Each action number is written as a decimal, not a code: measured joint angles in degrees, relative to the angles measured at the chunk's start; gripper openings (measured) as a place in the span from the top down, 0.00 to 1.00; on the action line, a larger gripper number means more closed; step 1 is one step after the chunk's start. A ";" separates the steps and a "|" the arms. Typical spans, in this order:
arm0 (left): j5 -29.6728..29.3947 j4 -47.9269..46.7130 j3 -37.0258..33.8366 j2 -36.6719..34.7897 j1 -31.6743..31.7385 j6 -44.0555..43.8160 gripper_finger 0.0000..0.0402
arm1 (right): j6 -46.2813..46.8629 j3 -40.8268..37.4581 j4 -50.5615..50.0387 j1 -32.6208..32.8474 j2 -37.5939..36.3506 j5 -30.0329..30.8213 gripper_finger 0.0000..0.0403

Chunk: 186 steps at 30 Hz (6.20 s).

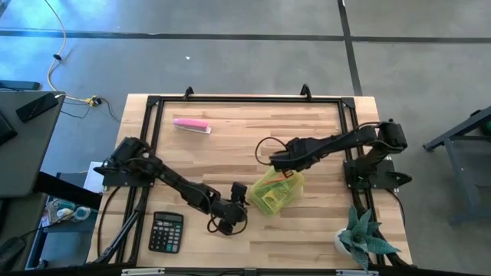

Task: Pack school essentials
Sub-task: Close the supply box, then return to Home Position

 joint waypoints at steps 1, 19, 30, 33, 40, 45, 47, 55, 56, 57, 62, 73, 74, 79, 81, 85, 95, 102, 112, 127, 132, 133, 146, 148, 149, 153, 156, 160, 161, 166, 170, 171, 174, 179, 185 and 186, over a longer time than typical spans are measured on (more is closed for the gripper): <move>-0.03 0.21 0.00 0.32 0.26 0.03 0.47 | -0.10 0.00 0.03 -0.19 0.00 -0.60 0.80; -0.02 1.15 0.00 0.92 6.13 1.11 0.47 | -1.81 -4.90 5.46 -1.35 3.30 -7.24 0.80; -0.90 -0.07 0.00 0.85 10.93 3.68 0.47 | 3.99 -5.20 2.41 2.32 3.30 -12.12 0.80; -2.01 -0.40 0.00 0.85 12.41 4.55 0.47 | 6.29 -5.18 1.72 3.57 3.30 -13.56 0.80; 0.74 -0.57 0.00 0.85 14.09 4.69 0.47 | 6.52 -5.10 0.46 4.08 3.30 -11.79 0.80; 1.10 -1.40 0.00 0.76 13.89 4.70 0.47 | 5.46 -5.01 -0.06 3.72 2.67 -9.95 0.80; 1.08 -1.99 0.00 0.72 13.91 4.69 0.47 | 5.46 -5.01 0.14 3.72 1.85 -8.73 0.80; 0.97 -6.22 0.03 -2.83 13.91 4.06 0.47 | 4.70 -5.01 -0.19 3.72 -5.42 -2.53 0.80; 0.99 -6.44 0.11 -3.84 13.91 4.06 0.47 | 3.87 -5.01 -0.05 3.72 -6.94 -0.89 0.80; 0.99 -7.76 0.07 -5.24 13.99 4.06 0.47 | 2.86 -5.01 0.46 3.72 -8.63 0.62 0.80; 1.36 -10.24 -0.03 -12.21 14.78 4.06 0.47 | -3.15 -5.01 3.97 3.72 -18.53 9.02 0.80; 6.09 -14.18 -4.74 -34.57 18.63 -1.41 0.47 | -30.44 -9.63 25.83 6.75 -38.32 22.79 0.80; 5.94 -14.68 -6.48 -36.79 18.93 -2.47 0.47 | -32.82 -11.45 29.36 7.53 -40.01 22.86 0.80; 5.94 -10.16 -16.39 -47.46 19.08 -7.82 0.49 | -44.17 -23.72 44.92 10.44 -48.51 20.11 0.80; 5.95 -9.05 -20.24 -51.79 19.02 -9.84 0.52 | -48.67 -28.79 52.79 10.73 -51.55 17.15 0.80; 5.91 -7.34 -26.69 -59.50 18.65 -12.83 0.62 | -55.25 -37.25 67.06 10.56 -56.77 11.41 0.80; 3.30 -6.62 -37.02 -74.32 16.39 -16.43 0.98 | -62.85 -45.51 74.43 10.20 -64.94 7.61 0.95; 1.21 -3.80 -43.94 -83.05 14.85 -17.02 0.98 | -64.01 -46.79 74.76 8.86 -67.75 7.56 0.98; 1.21 -0.06 -52.63 -93.20 14.80 -18.91 1.00 | -62.11 -46.86 74.10 8.88 -66.43 5.40 1.00; -0.08 5.44 -60.66 -102.01 13.21 -19.89 1.00 | -58.41 -46.86 77.19 9.01 -57.49 3.89 1.00; -1.46 5.13 -60.67 -101.97 13.03 -17.75 1.00 | -62.47 -46.86 80.93 9.01 -56.07 1.31 1.00; -1.57 5.11 -60.67 -101.90 13.03 -17.40 1.00 | -62.69 -46.86 81.07 9.01 -56.05 1.29 1.00; -0.02 5.09 -60.67 -101.90 13.06 -17.34 0.99 | -62.50 -49.10 75.06 7.08 -66.81 2.95 1.00; -0.03 5.07 -60.67 -101.90 13.06 -17.34 0.99 | -61.82 -53.20 78.80 7.08 -68.90 2.51 1.00; -0.02 5.06 -60.67 -101.90 13.06 -17.34 0.99 | -61.13 -55.32 81.11 7.08 -69.97 2.04 1.00; -0.02 5.04 -60.67 -101.90 13.06 -17.34 0.99 | -60.75 -61.45 88.52 7.08 -74.53 0.00 1.00; -0.03 5.04 -60.67 -101.90 13.06 -17.34 0.99 | -62.53 -64.77 90.32 7.08 -77.49 0.40 1.00; -0.02 5.04 -60.67 -101.90 13.06 -17.34 0.99 | -62.95 -67.81 89.59 7.08 -81.05 1.38 1.00; -0.04 5.04 -60.67 -101.90 13.06 -17.34 0.99 | -62.89 -67.78 88.29 7.08 -81.85 1.38 1.00; -0.04 5.04 -60.67 -101.90 13.07 -17.34 0.99 | -65.51 -67.76 82.69 7.08 -83.87 1.93 1.00; -0.04 5.04 -60.67 -101.90 13.06 -17.34 0.99 | -66.98 -67.76 79.43 7.08 -84.70 5.34 1.00; -0.03 5.02 -60.67 -101.90 13.07 -17.34 0.99 | -67.00 -67.76 79.23 7.08 -84.80 6.33 1.00; -0.04 5.04 -60.67 -101.90 13.06 -17.34 0.99 | -66.98 -67.76 78.90 7.07 -84.90 7.33 1.00; -0.04 5.03 -60.67 -101.90 13.06 -17.34 0.99 | -64.82 -67.76 78.82 7.09 -84.89 7.20 1.00; -0.04 5.03 -60.67 -101.90 13.06 -17.34 0.99 | -63.93 -67.73 78.81 7.09 -84.89 7.16 1.00; -0.04 5.04 -60.67 -101.90 13.08 -17.34 0.99 | -63.90 -67.73 78.82 7.10 -84.89 7.15 1.00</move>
